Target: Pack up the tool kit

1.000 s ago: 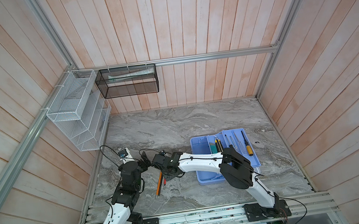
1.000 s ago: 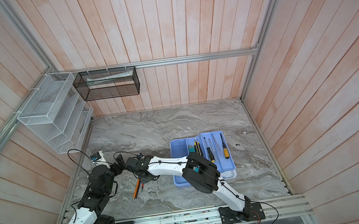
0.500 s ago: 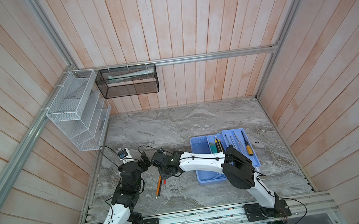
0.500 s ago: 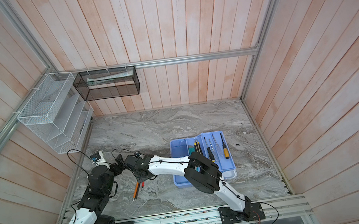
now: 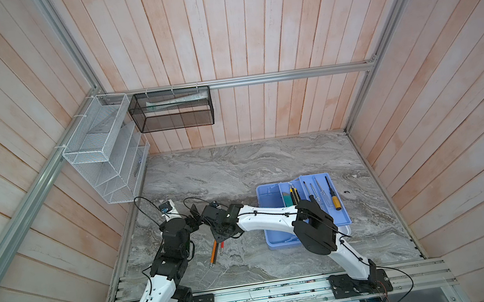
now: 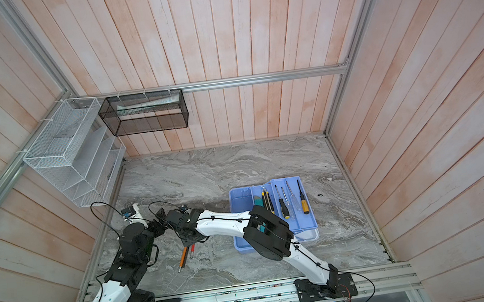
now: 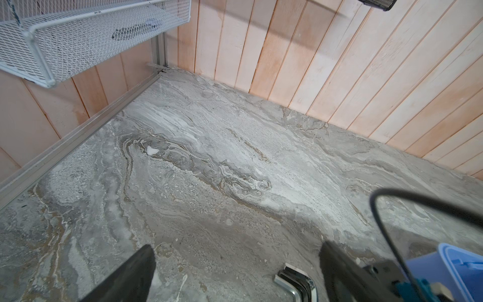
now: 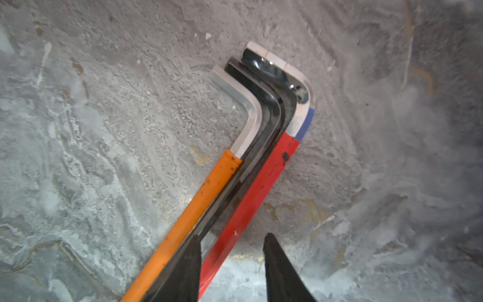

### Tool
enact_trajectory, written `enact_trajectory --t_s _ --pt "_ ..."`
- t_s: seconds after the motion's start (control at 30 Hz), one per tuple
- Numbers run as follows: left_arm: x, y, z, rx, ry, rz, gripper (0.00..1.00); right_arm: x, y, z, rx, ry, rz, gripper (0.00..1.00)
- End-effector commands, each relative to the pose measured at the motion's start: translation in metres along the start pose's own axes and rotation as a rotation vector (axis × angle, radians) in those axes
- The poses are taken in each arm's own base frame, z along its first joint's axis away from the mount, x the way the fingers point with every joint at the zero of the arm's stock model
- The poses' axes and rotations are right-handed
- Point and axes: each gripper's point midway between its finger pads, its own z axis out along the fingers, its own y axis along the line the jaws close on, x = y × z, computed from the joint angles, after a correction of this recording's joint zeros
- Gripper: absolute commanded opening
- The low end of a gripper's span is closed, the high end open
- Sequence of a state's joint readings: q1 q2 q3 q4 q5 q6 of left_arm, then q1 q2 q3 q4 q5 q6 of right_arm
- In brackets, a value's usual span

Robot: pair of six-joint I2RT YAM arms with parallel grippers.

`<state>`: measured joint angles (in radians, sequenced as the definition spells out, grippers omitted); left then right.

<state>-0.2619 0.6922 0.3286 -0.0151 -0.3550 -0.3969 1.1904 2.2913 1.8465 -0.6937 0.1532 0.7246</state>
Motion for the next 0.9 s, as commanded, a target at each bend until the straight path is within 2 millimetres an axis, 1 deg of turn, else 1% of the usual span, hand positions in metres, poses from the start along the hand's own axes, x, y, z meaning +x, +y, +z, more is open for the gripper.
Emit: enact_trajectory --t_s 0.0,0.3,0.43,0.57,0.67,0.73,0.87 --pt "0.005 0.006 0.0 -0.021 0.005 -0.003 1.0 0.008 -0.002 0.009 0.021 0.041 -0.013 0.39" --pt "0.005 0.006 -0.001 -0.021 0.005 -0.005 1.0 0.018 -0.008 0.012 0.059 0.075 -0.033 0.39" --pt "0.005 0.006 -0.001 -0.021 0.004 -0.005 1.0 0.029 -0.015 0.015 0.085 0.115 -0.042 0.39" --pt "0.005 0.006 -0.001 -0.021 0.004 -0.005 1.0 0.037 -0.019 0.015 0.101 0.13 -0.049 0.39" --pt "0.005 0.006 -0.001 -0.02 0.004 -0.005 1.0 0.043 -0.03 0.015 0.159 0.149 -0.063 0.39" --pt "0.005 0.006 -0.001 -0.02 0.004 -0.006 1.0 0.043 -0.04 0.01 0.201 0.146 -0.069 0.38" --pt "0.005 0.006 -0.001 -0.02 0.004 -0.005 1.0 0.044 -0.049 0.001 0.212 0.137 -0.055 0.38"
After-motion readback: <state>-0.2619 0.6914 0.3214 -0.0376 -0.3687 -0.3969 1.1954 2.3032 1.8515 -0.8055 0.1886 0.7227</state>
